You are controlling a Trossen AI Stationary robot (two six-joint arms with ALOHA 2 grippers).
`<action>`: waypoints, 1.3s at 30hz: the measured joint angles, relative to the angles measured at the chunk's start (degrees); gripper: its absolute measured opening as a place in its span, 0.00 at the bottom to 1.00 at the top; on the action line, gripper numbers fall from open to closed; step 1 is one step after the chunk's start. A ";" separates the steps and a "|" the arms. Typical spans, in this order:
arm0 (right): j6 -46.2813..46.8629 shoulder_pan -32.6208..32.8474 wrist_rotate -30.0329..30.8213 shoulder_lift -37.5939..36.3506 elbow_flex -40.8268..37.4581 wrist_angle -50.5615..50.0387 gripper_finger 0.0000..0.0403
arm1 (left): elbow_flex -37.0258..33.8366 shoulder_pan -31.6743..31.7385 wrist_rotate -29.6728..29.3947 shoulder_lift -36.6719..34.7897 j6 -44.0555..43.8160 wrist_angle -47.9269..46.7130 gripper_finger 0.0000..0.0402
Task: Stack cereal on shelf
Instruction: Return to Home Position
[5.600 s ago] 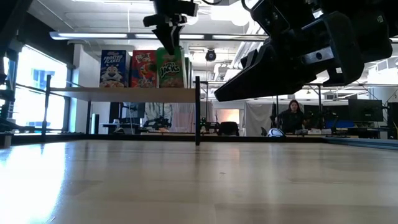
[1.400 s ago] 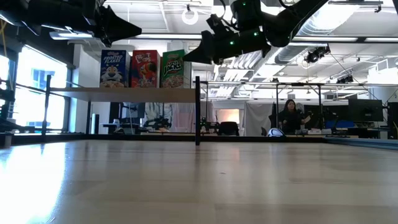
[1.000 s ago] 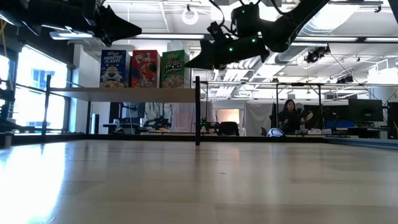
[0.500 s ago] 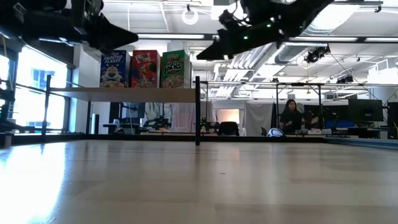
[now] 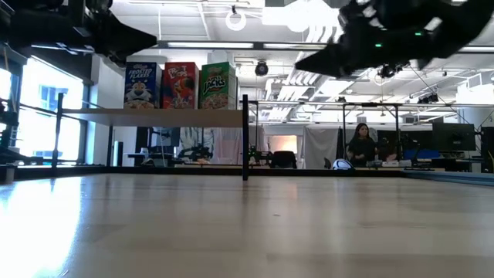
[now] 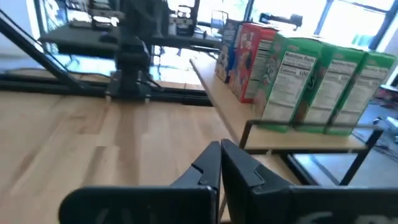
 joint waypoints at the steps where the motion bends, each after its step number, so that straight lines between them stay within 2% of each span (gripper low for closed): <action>1: 0.67 0.58 0.06 -2.00 -1.79 0.36 0.00 | 0.00 0.00 0.00 -0.25 -0.04 -0.16 0.03; 6: 5.33 2.34 0.89 -11.34 -8.60 0.40 0.00 | 0.00 0.00 -0.02 0.06 -0.64 0.05 0.03; 12: 3.62 4.34 9.90 -21.11 -15.59 -0.42 0.00 | -0.02 0.00 -0.04 0.08 0.33 0.11 0.03; 15: 3.94 4.54 12.17 -25.50 -19.32 -0.42 0.00 | -0.02 0.00 -0.04 0.40 0.49 0.16 0.03; 21: 6.10 4.54 10.74 -34.08 -25.12 -0.41 0.00 | -0.04 -0.01 -0.07 -0.12 -0.38 0.09 0.03; 29: 6.22 4.54 8.62 -44.00 -25.38 -10.10 0.00 | -0.28 -0.04 -0.07 0.82 -1.33 0.99 0.03; 34: 6.19 4.54 8.87 -48.97 -25.38 -14.62 0.00 | -9.86 -0.15 -1.02 0.20 -4.73 16.27 0.03; 36: 6.29 4.54 8.89 -50.72 -25.40 -16.57 0.00 | -13.12 -0.15 -4.31 -1.08 -5.22 18.64 0.03; 39: 6.77 4.54 9.13 -53.36 -25.40 -20.38 0.00 | -12.72 0.02 -8.07 -3.54 -3.46 15.50 0.03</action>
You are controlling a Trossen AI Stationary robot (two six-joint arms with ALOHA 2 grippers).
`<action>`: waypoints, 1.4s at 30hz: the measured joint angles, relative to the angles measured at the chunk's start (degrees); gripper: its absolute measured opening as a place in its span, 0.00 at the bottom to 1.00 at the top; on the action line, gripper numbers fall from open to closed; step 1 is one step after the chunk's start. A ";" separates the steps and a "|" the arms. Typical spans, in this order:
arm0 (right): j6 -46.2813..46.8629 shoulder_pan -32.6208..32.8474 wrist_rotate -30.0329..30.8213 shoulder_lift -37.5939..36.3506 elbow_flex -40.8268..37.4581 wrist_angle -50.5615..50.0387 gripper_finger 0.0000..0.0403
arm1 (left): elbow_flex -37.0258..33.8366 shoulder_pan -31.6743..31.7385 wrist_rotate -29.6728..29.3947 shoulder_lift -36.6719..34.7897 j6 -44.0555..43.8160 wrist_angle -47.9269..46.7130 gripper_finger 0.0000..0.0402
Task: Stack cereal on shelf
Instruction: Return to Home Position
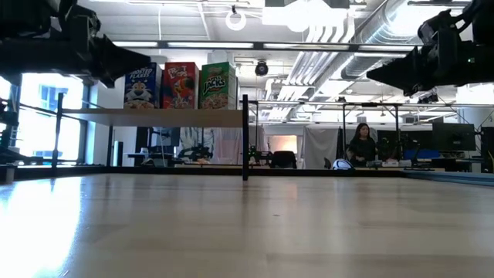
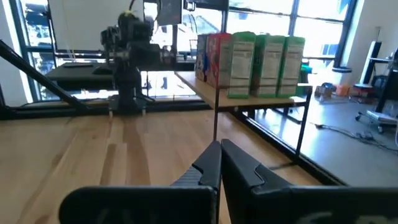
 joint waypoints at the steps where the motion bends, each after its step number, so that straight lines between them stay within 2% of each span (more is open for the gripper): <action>1: 0.21 0.00 0.34 -0.94 0.00 -1.44 0.00 | 0.00 -0.01 0.07 -0.90 0.05 -0.68 0.03; 6: 0.42 0.00 2.80 -5.94 0.00 -7.03 0.00 | -0.38 -0.02 0.44 -7.71 1.40 -7.09 0.03; 13: 0.11 -0.01 2.79 -14.94 -0.02 -14.05 0.00 | -0.46 -0.02 -0.77 -23.05 0.78 -25.07 0.03; 16: -0.71 -0.02 3.13 -15.22 -0.04 -14.98 0.00 | -0.46 0.00 -0.39 -23.27 -1.79 -28.35 0.03; 20: -0.78 -0.07 3.60 -15.11 -0.04 -14.91 0.00 | -0.45 0.01 3.62 -22.76 -3.25 -29.43 0.03; 24: 0.36 -0.82 6.21 -15.08 -0.04 -14.64 0.00 | -0.39 0.02 3.95 -23.08 -3.53 -29.02 0.03; 28: 0.39 -2.21 4.96 -13.87 -0.04 -14.72 0.00 | -0.41 0.05 3.39 -22.95 -2.19 -29.35 0.03; 36: 20.51 -2.34 4.63 -10.52 -0.04 -14.74 0.00 | -0.41 0.05 3.31 -22.39 1.48 -29.31 0.03; 40: 22.28 -2.34 4.64 -10.51 -0.07 -14.74 0.00 | -0.41 0.05 3.24 -22.39 1.42 -29.34 0.03; 42: 21.35 -2.34 4.62 -10.49 -0.07 -14.74 0.00 | -0.41 0.05 3.26 -22.37 -2.87 -29.39 0.03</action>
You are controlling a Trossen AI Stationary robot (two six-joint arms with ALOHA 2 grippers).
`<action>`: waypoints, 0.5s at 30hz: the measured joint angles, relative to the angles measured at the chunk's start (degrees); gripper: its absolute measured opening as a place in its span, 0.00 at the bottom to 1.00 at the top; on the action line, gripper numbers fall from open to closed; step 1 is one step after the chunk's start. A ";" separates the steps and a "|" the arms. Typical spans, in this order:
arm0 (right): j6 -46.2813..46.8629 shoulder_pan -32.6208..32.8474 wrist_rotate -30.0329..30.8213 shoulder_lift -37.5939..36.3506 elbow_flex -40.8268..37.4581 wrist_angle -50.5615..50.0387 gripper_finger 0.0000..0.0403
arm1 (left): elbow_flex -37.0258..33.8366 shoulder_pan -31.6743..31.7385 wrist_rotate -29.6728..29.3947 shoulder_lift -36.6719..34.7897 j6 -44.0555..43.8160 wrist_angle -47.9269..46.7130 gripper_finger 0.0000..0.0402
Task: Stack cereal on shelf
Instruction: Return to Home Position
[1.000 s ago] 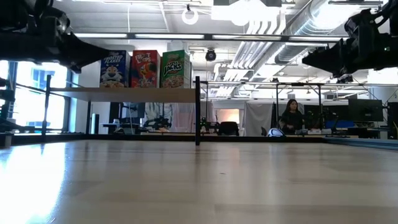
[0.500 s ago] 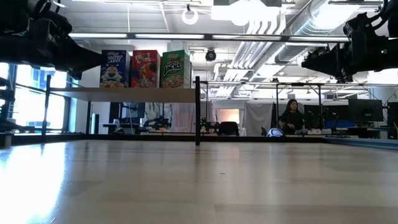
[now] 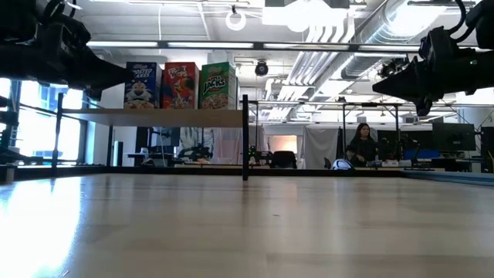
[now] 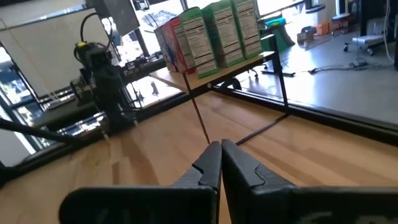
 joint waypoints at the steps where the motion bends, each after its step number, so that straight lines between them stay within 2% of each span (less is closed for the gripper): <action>1: -0.82 0.00 0.00 0.00 0.00 0.00 0.00 | 0.00 -0.03 -0.02 -0.01 -3.66 0.04 0.03; 3: -2.03 0.00 0.02 0.00 0.00 0.00 0.00 | 0.00 -0.07 -0.02 -0.02 -9.89 0.01 0.03; 6: -3.48 0.00 0.02 0.00 0.00 0.00 0.00 | 0.00 -0.07 -0.02 -0.02 -14.72 0.03 0.03; 15: -3.00 0.00 0.02 0.00 -0.01 0.02 0.00 | 0.00 -0.07 0.00 -0.02 -15.24 0.05 0.03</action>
